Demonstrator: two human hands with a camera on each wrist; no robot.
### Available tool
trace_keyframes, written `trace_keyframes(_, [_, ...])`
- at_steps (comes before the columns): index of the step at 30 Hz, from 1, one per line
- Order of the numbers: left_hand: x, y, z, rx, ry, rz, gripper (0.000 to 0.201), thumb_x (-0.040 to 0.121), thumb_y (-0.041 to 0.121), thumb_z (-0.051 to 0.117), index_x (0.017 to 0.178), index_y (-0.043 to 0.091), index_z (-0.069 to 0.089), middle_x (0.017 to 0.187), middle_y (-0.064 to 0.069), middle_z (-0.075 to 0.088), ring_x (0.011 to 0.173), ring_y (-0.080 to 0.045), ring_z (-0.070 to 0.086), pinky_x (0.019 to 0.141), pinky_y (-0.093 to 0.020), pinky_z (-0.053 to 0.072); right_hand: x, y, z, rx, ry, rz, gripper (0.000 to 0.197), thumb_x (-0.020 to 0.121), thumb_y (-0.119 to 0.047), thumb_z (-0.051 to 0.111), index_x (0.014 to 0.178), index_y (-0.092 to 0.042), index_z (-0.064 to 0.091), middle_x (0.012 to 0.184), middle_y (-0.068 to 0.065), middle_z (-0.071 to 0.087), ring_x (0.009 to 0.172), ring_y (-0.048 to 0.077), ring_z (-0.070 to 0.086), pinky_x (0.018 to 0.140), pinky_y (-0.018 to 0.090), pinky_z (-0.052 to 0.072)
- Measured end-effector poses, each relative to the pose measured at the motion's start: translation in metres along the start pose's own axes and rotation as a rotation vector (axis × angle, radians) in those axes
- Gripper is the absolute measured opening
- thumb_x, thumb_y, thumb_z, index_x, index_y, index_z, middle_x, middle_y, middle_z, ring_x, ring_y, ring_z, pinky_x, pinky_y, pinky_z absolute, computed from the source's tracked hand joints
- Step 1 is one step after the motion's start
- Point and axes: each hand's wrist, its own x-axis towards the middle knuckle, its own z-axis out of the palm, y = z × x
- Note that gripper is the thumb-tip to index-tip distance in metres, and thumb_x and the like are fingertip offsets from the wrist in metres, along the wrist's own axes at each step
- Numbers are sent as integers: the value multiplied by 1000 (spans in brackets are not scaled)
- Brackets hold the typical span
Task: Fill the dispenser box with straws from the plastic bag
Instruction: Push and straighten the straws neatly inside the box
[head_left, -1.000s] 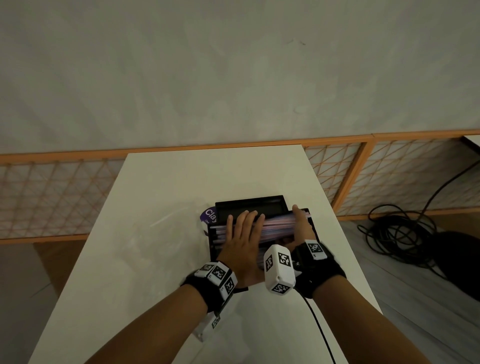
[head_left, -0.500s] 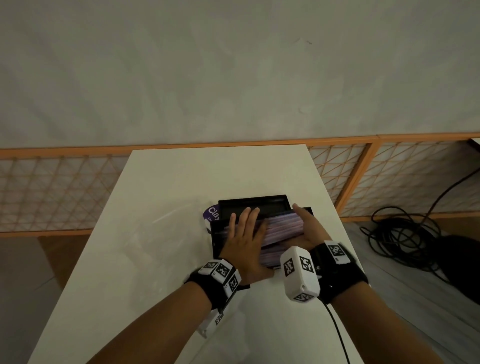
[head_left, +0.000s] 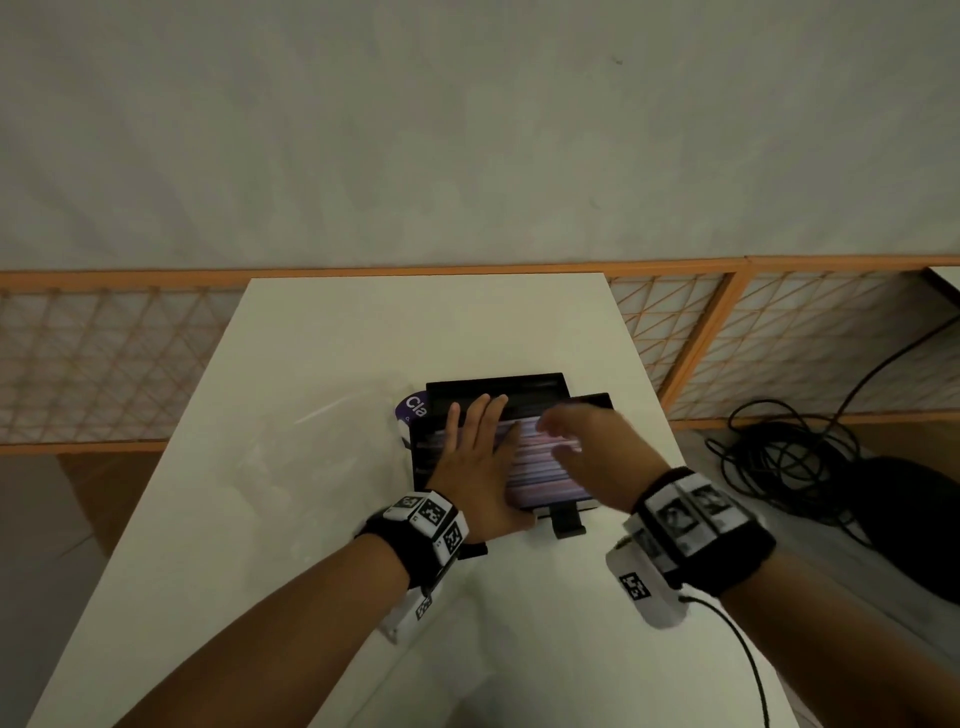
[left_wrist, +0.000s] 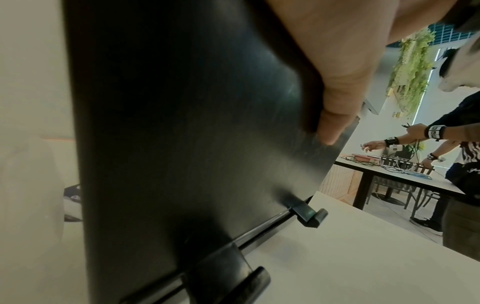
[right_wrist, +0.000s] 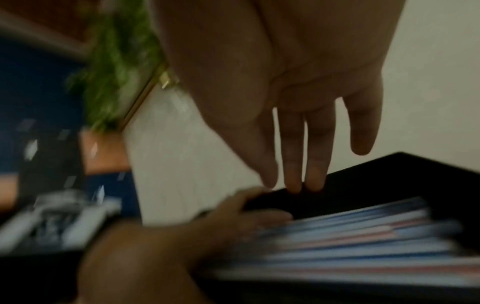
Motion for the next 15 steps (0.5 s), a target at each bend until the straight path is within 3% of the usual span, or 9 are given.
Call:
trace_keyframes(2, [-4, 3, 1, -28, 25, -5, 109, 57, 71, 44, 149, 24, 8, 159, -13, 0, 141, -27, -17, 108, -48, -28, 1, 6, 18, -342, -173, -65, 50, 84, -22, 55, 132, -23, 44, 136, 1, 49, 127, 23, 43, 107, 41, 33])
trace_keyframes(5, [-9, 7, 1, -53, 54, -5, 108, 60, 65, 55, 146, 23, 5, 159, -13, 4, 144, -29, -11, 109, -47, -26, 9, 16, 37, -446, -271, -45, 77, 81, -42, 60, 144, -20, 21, 149, 3, 31, 138, 25, 28, 111, 46, 27])
trace_keyframes(9, [-10, 6, -1, -83, 65, -22, 107, 61, 63, 56, 141, 25, -3, 159, -13, 7, 147, -32, 0, 109, -45, -25, 19, 17, 48, -558, -194, -19, 81, 74, -53, 62, 139, -20, 27, 140, 6, 38, 125, 29, 37, 100, 45, 34])
trace_keyframes(12, [-12, 7, 0, -104, 27, -45, 108, 55, 68, 48, 143, 17, 12, 154, -15, 27, 144, -33, 16, 113, -49, -11, 22, 17, 52, -534, -172, -7, 76, 71, -48, 65, 135, -21, 33, 136, 7, 40, 123, 30, 37, 100, 46, 33])
trace_keyframes(15, [-12, 7, 2, -79, 30, -44, 111, 50, 70, 47, 141, 10, 25, 147, -15, 39, 137, -31, 19, 113, -51, -1, 19, 20, 49, -513, -108, -72, 72, 67, -35, 73, 130, -18, 42, 126, 7, 47, 116, 30, 45, 100, 46, 36])
